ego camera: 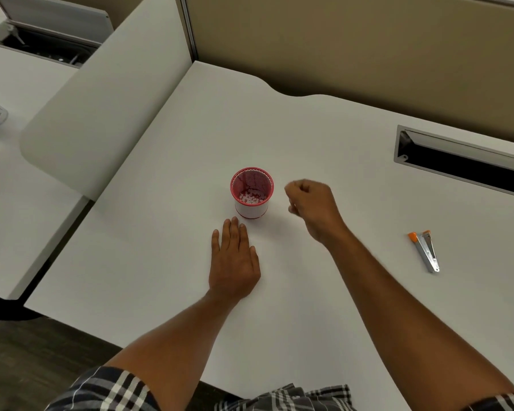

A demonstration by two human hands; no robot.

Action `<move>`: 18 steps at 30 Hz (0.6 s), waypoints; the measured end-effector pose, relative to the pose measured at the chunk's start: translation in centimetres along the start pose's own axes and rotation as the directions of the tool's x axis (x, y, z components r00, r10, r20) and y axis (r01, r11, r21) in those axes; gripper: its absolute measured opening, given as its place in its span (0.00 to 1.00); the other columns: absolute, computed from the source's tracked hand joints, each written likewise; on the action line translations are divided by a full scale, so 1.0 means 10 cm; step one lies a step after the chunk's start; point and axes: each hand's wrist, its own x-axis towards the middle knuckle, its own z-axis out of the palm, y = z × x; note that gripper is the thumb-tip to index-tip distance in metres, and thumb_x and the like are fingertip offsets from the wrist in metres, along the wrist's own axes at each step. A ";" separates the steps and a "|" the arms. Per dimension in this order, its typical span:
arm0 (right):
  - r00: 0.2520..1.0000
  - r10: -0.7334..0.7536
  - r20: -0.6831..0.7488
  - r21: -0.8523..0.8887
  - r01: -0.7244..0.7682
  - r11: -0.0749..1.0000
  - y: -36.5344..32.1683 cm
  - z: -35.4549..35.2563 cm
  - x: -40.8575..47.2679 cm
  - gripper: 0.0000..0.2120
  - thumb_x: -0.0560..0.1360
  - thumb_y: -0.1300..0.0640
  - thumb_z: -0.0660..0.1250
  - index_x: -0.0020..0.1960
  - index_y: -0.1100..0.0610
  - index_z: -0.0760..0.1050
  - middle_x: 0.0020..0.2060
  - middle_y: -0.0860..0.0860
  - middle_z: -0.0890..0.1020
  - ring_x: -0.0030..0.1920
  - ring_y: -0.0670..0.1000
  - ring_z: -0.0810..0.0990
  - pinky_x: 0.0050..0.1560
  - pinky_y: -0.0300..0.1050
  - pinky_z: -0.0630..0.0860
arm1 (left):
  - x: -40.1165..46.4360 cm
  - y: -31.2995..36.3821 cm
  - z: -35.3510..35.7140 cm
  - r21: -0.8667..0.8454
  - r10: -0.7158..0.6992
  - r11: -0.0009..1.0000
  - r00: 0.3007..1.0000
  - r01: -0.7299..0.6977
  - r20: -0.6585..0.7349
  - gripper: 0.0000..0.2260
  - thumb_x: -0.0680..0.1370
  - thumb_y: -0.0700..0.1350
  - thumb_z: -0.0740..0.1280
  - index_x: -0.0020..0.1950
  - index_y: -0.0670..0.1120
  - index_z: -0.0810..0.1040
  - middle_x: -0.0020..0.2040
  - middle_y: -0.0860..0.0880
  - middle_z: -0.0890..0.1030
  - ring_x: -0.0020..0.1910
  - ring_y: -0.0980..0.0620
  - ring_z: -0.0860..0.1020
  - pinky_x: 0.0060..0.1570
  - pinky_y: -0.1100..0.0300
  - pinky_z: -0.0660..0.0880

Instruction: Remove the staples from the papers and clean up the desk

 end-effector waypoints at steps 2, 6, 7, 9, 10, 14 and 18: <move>0.994 -0.101 0.035 -0.059 0.103 0.993 -0.26 0.07 0.03 0.10 0.73 0.60 0.66 0.33 0.57 0.76 0.27 0.46 0.76 0.29 0.46 0.71 0.37 0.41 0.76 | -0.01 0.00 -0.01 -0.008 -0.002 1.000 1.000 0.002 0.002 0.28 0.82 0.50 0.50 0.79 0.38 0.57 0.80 0.38 0.57 0.80 0.41 0.53 0.78 0.41 0.52; 0.955 -0.262 0.137 -0.417 0.296 0.859 -0.50 0.27 0.13 0.05 0.74 0.61 0.65 0.43 0.58 0.80 0.39 0.48 0.82 0.39 0.45 0.79 0.39 0.36 0.77 | 0.00 0.00 0.00 -0.003 -0.002 1.000 1.000 0.002 0.005 0.28 0.82 0.51 0.49 0.79 0.38 0.57 0.80 0.39 0.56 0.80 0.42 0.52 0.78 0.41 0.51; 0.947 -0.264 0.181 -0.506 0.320 0.801 -0.50 0.32 0.17 0.05 0.74 0.62 0.65 0.44 0.58 0.80 0.40 0.48 0.82 0.41 0.47 0.79 0.40 0.38 0.77 | 0.00 0.00 0.00 -0.004 -0.005 1.000 1.000 0.005 0.014 0.28 0.82 0.51 0.49 0.79 0.39 0.56 0.80 0.39 0.56 0.81 0.42 0.52 0.78 0.41 0.50; 0.941 -0.237 0.242 -0.633 0.338 0.697 -0.46 0.38 0.24 0.07 0.74 0.63 0.64 0.46 0.57 0.80 0.42 0.49 0.82 0.44 0.50 0.80 0.43 0.44 0.80 | 0.00 0.00 0.00 -0.007 -0.009 1.000 1.000 0.009 0.015 0.28 0.82 0.51 0.48 0.79 0.39 0.56 0.80 0.39 0.56 0.81 0.42 0.51 0.78 0.41 0.50; 0.941 -0.227 0.251 -0.659 0.338 0.672 -0.45 0.39 0.27 0.08 0.74 0.64 0.63 0.46 0.57 0.80 0.43 0.50 0.82 0.45 0.51 0.80 0.44 0.45 0.80 | 0.00 0.00 0.00 -0.010 -0.007 1.000 1.000 0.007 0.007 0.28 0.82 0.51 0.48 0.79 0.39 0.57 0.80 0.39 0.56 0.80 0.42 0.52 0.78 0.41 0.51; 0.939 -0.263 0.221 -0.614 0.344 0.710 -0.43 0.33 0.26 0.04 0.75 0.61 0.66 0.47 0.57 0.80 0.43 0.50 0.83 0.44 0.49 0.80 0.43 0.42 0.78 | -0.01 -0.01 -0.01 -0.001 0.003 1.000 1.000 -0.003 -0.002 0.28 0.82 0.51 0.49 0.79 0.38 0.58 0.80 0.39 0.58 0.80 0.41 0.54 0.78 0.41 0.51; 0.965 -0.236 0.114 -0.479 0.261 0.838 -0.39 0.13 0.24 0.08 0.73 0.66 0.64 0.44 0.56 0.81 0.39 0.48 0.82 0.41 0.48 0.81 0.39 0.37 0.77 | -0.01 0.00 -0.02 -0.011 0.006 1.000 1.000 -0.006 -0.004 0.28 0.81 0.50 0.50 0.78 0.38 0.59 0.80 0.38 0.59 0.80 0.41 0.54 0.78 0.40 0.52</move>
